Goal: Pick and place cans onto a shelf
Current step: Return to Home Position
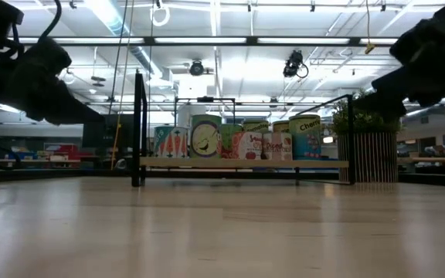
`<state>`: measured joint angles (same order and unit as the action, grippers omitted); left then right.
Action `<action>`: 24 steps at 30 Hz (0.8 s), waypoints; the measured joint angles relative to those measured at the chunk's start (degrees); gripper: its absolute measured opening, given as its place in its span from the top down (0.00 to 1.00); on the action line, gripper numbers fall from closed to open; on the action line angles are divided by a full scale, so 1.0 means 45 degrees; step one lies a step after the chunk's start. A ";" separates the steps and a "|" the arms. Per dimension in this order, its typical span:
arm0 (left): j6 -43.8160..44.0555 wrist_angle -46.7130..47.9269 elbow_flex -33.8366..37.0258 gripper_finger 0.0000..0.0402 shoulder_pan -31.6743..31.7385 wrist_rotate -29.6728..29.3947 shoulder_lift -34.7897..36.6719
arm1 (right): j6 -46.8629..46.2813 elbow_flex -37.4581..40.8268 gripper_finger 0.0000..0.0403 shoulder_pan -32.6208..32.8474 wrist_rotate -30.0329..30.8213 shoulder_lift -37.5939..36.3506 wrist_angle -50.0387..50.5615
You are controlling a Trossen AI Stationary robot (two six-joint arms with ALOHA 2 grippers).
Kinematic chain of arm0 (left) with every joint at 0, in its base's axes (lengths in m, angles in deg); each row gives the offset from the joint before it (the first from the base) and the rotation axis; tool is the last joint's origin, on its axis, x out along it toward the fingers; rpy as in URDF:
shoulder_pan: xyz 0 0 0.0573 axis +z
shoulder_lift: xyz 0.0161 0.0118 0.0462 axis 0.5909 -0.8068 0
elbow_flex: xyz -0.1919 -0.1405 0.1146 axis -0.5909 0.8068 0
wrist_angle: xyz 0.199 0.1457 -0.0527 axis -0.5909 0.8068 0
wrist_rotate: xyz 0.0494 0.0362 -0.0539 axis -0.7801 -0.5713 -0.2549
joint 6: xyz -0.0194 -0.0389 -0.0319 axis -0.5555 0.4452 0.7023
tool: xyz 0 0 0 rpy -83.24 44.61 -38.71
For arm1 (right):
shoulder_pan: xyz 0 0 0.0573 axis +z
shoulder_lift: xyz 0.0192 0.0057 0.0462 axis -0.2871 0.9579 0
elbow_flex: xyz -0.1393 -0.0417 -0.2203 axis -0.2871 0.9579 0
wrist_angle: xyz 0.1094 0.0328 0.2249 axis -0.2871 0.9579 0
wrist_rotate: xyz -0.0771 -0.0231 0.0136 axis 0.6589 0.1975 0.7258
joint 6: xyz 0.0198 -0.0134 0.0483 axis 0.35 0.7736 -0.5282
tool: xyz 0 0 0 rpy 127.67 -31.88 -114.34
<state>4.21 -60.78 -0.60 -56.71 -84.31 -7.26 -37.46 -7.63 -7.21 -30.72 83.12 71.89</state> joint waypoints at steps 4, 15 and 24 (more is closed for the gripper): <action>-0.1567 0.0019 0.0005 0.96 0.0000 0.0010 0.0003 | 0.2983 0.0000 0.33 0.0000 -0.0016 0.0016 -0.0096; -0.1586 0.0019 0.0010 0.95 0.0000 0.0010 0.0003 | 0.3323 0.0000 0.33 0.0000 -0.0012 0.0016 -0.0096; -0.1586 0.0019 0.0010 0.96 0.0000 0.0015 0.0003 | 0.3314 0.0000 0.33 0.0000 -0.0007 0.0016 -0.0094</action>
<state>-2.93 -60.69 -0.56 -56.71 -84.24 -7.25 -22.55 -7.63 -7.21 -30.75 83.19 71.47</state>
